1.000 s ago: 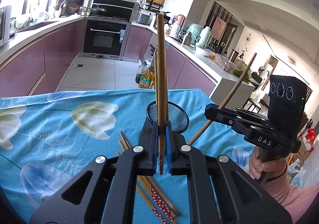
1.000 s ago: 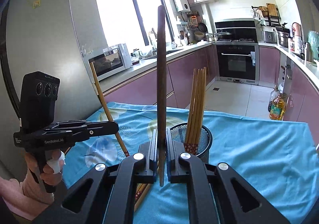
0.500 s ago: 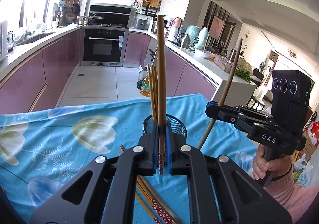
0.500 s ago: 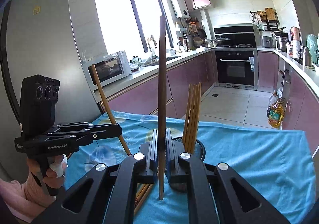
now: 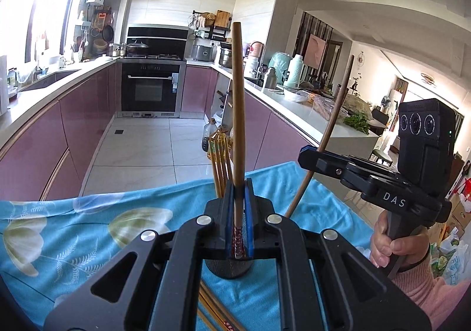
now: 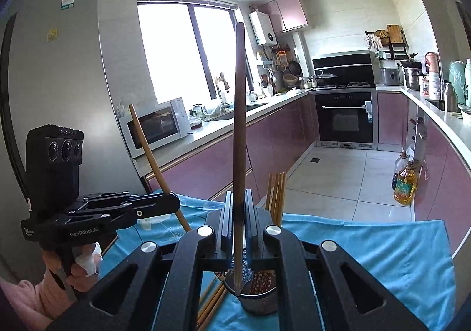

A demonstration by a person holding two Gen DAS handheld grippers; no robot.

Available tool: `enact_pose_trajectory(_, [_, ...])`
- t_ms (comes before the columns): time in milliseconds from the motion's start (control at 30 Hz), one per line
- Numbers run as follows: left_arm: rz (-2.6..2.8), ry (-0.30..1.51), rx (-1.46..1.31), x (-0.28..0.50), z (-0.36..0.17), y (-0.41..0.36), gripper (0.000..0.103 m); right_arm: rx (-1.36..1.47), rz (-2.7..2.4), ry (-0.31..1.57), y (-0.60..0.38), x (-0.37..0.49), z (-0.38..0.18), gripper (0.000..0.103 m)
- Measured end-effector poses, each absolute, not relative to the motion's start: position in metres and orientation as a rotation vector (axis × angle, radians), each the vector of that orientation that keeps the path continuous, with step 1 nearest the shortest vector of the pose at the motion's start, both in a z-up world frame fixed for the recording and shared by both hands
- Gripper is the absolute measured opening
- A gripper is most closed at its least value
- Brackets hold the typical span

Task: Organize utensils
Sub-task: 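Lower the right gripper's chopstick into the mesh cup while the left lowers its own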

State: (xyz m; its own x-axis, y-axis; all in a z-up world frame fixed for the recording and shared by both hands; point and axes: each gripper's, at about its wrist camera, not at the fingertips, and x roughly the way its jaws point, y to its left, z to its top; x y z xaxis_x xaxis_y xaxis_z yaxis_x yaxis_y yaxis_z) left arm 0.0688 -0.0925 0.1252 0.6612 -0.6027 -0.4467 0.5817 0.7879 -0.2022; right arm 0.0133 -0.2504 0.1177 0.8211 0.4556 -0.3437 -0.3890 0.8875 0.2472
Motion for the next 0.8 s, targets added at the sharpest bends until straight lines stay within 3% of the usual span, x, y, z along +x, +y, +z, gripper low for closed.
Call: enact_pose_trajectory(800, [-0.639, 0.656, 0.023, 0.104, 0.093, -0.119, 0.008, 0.137, 0.395, 0.532, -0.240, 0.055, 0.082, 0.006])
